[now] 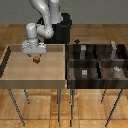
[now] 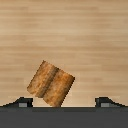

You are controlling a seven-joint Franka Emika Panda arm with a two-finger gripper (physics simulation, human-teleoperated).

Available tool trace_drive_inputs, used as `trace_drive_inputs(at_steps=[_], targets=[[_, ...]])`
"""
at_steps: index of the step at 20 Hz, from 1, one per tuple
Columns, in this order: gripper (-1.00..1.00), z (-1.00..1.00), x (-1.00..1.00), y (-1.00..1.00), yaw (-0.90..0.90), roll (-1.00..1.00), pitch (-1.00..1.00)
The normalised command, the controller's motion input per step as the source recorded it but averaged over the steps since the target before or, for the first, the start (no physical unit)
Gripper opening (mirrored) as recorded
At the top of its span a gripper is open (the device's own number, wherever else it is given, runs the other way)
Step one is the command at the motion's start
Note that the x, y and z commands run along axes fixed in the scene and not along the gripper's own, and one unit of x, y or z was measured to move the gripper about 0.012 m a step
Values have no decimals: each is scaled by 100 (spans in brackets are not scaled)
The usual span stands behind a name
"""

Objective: Place the loaf of bread into the appropriate compartment.

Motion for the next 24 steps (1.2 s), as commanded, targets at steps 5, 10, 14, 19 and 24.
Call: trace_drive_inputs(at_steps=[5,10,14,19,24], targets=[[100,0,20,20,0,0,0],[100,0,20,0,0,0,0],[100,-25,0,0,0,0,0],[-100,-40,0,0,0,0,0],[-100,0,0,0,0,0,0]])
